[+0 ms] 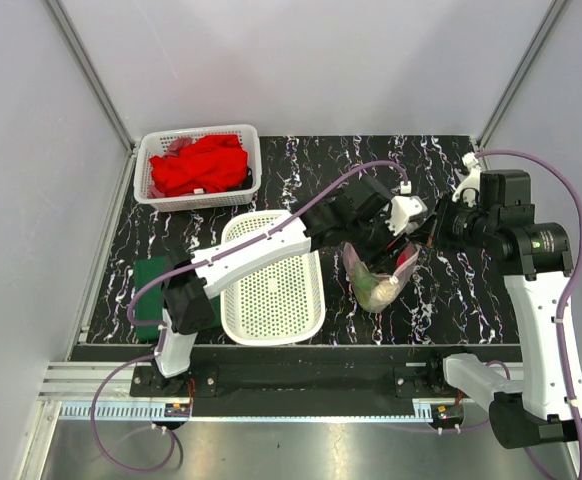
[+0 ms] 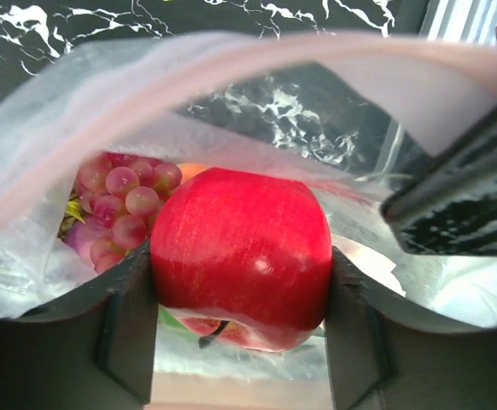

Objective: Open the zip-top bag and remove the fake food

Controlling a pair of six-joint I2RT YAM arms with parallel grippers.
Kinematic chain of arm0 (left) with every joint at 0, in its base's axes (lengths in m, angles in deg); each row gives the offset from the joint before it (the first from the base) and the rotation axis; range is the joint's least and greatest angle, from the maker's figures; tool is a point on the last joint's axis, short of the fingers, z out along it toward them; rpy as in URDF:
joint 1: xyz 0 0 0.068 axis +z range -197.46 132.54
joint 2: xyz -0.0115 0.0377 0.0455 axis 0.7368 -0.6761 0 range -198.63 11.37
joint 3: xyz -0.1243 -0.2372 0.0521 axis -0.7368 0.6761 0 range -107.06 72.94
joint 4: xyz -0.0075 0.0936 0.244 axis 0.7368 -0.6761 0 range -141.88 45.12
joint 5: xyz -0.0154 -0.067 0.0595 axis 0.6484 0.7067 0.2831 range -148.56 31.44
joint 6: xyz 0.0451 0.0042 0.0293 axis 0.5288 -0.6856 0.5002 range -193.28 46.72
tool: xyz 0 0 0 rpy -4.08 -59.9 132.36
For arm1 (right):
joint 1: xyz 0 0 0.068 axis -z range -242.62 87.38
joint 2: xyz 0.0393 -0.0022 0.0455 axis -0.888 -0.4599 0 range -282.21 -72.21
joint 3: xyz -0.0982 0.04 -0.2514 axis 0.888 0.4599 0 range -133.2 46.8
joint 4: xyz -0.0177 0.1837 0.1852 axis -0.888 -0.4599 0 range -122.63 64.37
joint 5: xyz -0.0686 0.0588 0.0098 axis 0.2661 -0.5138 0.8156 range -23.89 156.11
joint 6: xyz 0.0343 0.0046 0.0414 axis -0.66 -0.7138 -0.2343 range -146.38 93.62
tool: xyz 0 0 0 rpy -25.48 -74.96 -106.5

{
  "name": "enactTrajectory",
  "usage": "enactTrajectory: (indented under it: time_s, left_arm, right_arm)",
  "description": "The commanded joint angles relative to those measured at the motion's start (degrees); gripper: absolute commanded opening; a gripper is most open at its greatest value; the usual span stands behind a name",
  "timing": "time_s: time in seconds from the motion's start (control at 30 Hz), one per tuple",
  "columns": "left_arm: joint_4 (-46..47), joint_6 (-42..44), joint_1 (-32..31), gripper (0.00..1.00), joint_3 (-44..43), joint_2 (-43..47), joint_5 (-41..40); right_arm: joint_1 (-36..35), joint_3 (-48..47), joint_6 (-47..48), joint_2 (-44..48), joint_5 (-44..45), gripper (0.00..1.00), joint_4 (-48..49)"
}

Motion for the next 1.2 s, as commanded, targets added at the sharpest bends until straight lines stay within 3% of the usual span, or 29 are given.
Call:
enactTrajectory:
  time_s: [0.0,0.13,0.4,0.63,0.77,0.93,1.07,1.17]
  left_arm:
    - [1.3,0.1,-0.6,0.39,-1.7,3.5,-4.1]
    - [1.3,-0.8,-1.0,0.18,-2.9,6.0,-5.6]
    - [1.3,-4.4,-1.7,0.04,-2.7,12.3,-14.8]
    - [2.5,-14.4,-0.1,0.0,-4.2,19.1,-11.1]
    - [2.7,-23.0,2.7,0.0,5.2,26.8,-15.2]
    - [2.2,-24.4,5.7,0.0,18.9,35.3,-17.5]
    - [1.0,-29.2,8.6,0.0,33.3,36.6,-16.5]
    - [1.2,-29.7,8.5,0.0,39.2,34.3,-14.6]
  right_arm:
    - [-0.1,0.4,-0.1,2.0,0.9,0.0,1.6]
    - [-0.1,1.5,0.7,2.6,1.8,0.0,1.7]
    - [-0.2,2.9,0.2,4.3,5.6,0.0,1.5]
    - [0.0,4.3,0.4,5.4,5.4,0.0,1.1]
    - [-0.1,3.9,0.4,5.7,5.6,0.0,1.0]
    - [-0.1,3.1,-0.1,5.8,5.6,0.0,0.7]
    - [0.0,2.0,0.9,5.5,5.8,0.0,0.2]
    - [-0.1,2.0,1.2,5.3,5.6,0.0,0.3]
